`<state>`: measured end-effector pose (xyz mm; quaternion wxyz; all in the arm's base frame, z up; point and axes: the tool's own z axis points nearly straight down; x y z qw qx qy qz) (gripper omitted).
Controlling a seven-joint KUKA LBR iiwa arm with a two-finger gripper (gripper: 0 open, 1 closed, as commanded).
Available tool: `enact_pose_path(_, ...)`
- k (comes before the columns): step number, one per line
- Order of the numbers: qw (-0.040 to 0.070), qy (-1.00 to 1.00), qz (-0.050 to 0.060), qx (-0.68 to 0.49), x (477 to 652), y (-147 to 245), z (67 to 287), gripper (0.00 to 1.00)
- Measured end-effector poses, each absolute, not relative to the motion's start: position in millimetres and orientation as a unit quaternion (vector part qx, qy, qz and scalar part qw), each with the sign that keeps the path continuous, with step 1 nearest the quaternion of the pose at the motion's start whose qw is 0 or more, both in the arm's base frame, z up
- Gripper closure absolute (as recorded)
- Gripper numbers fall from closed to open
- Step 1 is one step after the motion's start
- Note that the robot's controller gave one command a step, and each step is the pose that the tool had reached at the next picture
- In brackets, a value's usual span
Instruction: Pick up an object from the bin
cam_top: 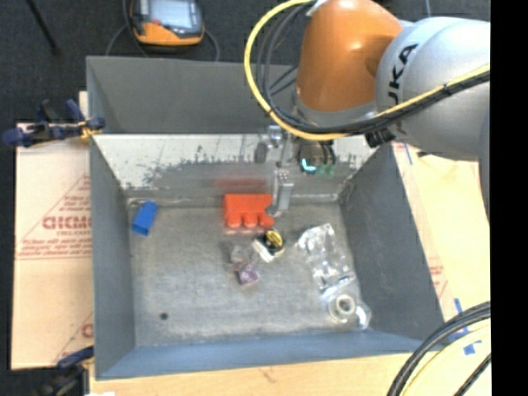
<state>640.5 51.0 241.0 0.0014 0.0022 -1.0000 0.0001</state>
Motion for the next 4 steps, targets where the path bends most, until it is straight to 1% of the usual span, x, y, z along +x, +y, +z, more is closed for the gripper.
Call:
enact_pose_path(1,0.0,-0.971,0.0,0.238,578.2,46,222,0.0)
enact_pose_path(2,0.002,-0.946,-0.001,0.325,534.2,39,129,0.0)
enact_pose_path(3,-0.002,-0.845,0.0,0.535,575.4,54,70,0.0)
enact_pose_path(4,-0.002,-0.846,-0.001,0.534,575.4,54,71,1.0)
